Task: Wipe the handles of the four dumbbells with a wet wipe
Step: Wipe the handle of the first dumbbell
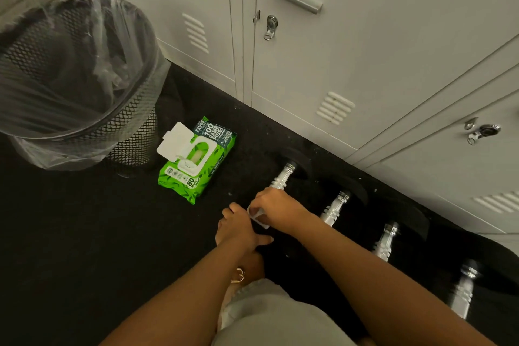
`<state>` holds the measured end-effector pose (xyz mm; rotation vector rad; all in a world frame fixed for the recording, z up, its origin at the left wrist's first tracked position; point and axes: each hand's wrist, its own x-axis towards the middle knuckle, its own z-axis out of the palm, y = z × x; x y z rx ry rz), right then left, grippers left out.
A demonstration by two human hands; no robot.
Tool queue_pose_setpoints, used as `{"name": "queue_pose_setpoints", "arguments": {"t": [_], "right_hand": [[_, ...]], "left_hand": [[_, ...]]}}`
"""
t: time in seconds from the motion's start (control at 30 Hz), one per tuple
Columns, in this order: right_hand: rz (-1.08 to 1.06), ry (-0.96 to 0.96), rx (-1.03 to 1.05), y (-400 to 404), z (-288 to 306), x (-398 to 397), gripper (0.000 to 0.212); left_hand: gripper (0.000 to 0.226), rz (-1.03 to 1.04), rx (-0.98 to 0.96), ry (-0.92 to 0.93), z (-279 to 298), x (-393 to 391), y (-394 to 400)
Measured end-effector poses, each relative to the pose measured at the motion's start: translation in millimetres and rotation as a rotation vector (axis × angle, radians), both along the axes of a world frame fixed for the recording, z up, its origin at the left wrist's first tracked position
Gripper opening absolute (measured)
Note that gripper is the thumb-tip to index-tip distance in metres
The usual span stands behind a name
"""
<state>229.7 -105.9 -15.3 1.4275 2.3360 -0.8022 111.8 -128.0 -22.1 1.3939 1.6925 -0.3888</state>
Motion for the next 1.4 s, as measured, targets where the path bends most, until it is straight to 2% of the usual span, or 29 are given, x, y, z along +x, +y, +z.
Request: {"name": "queue_pose_setpoints", "arguments": {"t": [0.2,0.3,0.37,0.5,0.67,0.8,0.93,1.07,1.23,1.37,1.4], "right_hand": [[-0.037,0.042,0.036,-9,2,3,0.025],[0.014,-0.073,0.115,1,4,4,0.025],[-0.029,-0.109,0.133,7,5,3,0.026],[0.105,-0.064,0.11,-8,4,-2,0.025],[-0.093,-0.078,0.174,-2,5,5,0.029],[0.081,-0.026,0.142,-15,11,-4,0.031],[-0.193,-0.028,0.161,-6,10,8,0.033],[0.036,-0.017,0.152,-16,12,-4,0.034],[-0.149,-0.048,0.187,-5,9,9,0.033],[0.05,-0.012,0.122,-17,9,-6,0.029],[0.027,-0.01,0.134,-17,7,-3,0.029]], "left_hand": [[0.11,-0.002,0.02,0.015,0,1,-1],[0.113,-0.011,0.029,0.014,0,1,-2],[0.114,-0.022,0.026,0.015,0,1,-2],[0.109,-0.011,0.03,0.008,0,1,-2],[0.111,-0.02,0.023,0.013,0,0,-1],[0.111,-0.008,0.029,0.008,-1,0,-2],[0.113,-0.019,0.032,0.007,0,0,-2],[0.111,-0.011,0.029,-0.004,0,0,-2],[0.112,-0.023,0.042,0.017,1,0,-2],[0.11,-0.014,0.039,0.008,0,0,-3],[0.11,-0.016,0.04,0.009,0,0,-3]]}}
